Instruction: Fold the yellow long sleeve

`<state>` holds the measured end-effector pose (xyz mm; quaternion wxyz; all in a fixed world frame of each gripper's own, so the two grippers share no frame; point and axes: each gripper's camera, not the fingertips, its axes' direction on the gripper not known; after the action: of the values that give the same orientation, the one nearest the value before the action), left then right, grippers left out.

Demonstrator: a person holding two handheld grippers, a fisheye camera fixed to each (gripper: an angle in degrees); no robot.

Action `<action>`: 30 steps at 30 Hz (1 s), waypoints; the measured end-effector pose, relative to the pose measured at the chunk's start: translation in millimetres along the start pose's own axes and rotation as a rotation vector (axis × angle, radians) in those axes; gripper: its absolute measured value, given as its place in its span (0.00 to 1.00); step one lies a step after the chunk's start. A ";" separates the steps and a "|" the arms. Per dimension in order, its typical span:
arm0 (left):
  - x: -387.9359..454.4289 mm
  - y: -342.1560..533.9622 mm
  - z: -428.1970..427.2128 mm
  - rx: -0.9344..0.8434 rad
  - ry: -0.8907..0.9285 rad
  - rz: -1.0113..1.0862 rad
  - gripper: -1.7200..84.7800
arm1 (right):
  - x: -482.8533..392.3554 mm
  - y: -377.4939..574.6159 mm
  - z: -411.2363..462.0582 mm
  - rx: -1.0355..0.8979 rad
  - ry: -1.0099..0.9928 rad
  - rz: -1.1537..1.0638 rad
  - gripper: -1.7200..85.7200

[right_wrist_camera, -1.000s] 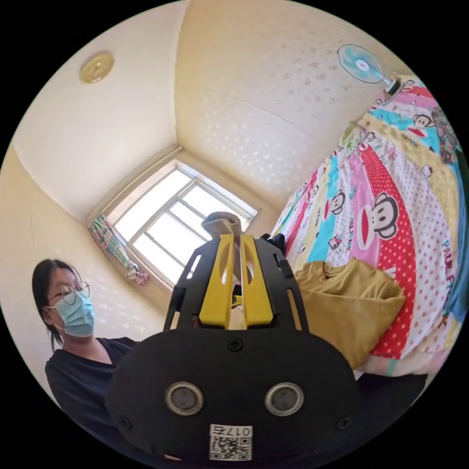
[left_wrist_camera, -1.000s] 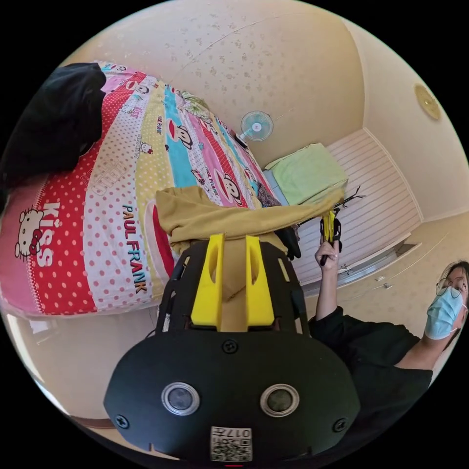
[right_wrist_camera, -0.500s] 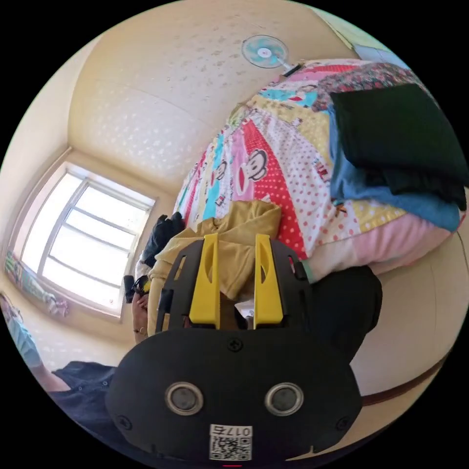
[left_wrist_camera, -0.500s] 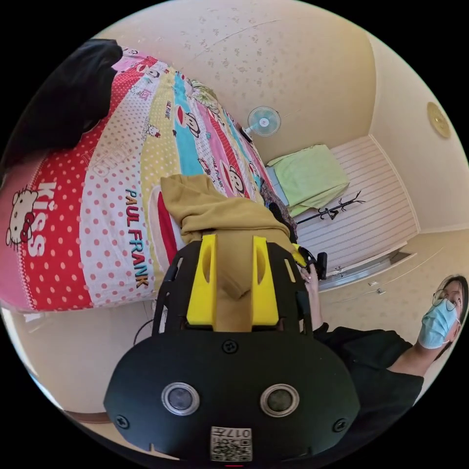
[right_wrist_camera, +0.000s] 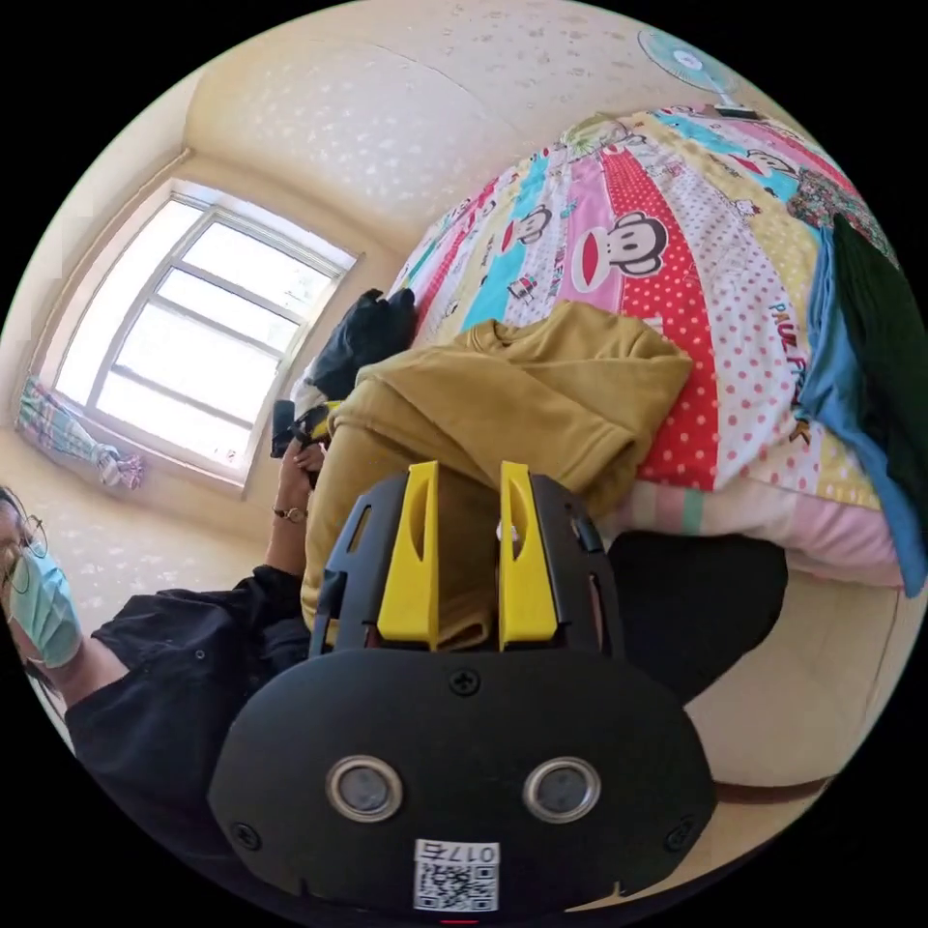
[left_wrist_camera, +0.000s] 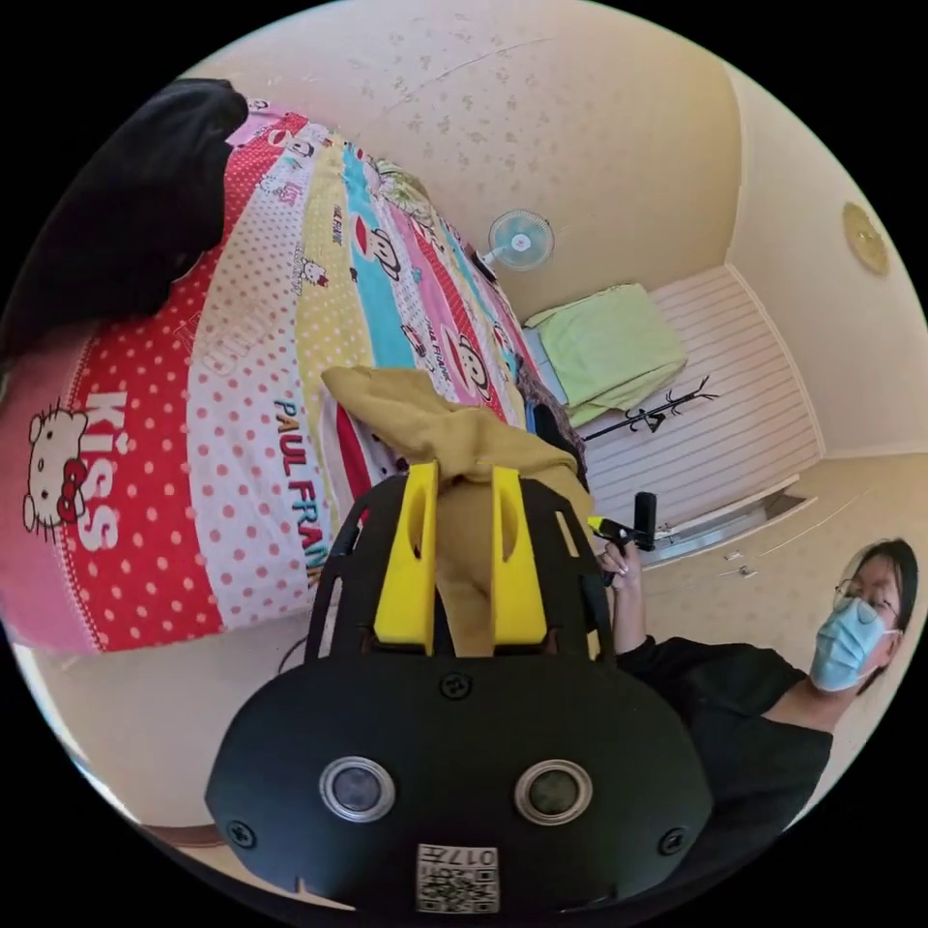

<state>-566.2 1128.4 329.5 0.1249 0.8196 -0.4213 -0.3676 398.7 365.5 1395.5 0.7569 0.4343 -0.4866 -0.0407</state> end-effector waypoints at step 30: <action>-27.2 185.4 -101.9 -0.202 0.490 -0.111 0.07 | -63.5 86.8 -35.0 -0.290 -0.303 -0.097 0.05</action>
<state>-615.3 1025.2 509.6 0.2839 0.8894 -0.2941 -0.2046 361.2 471.6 1406.3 0.7267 0.3324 -0.5627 -0.2114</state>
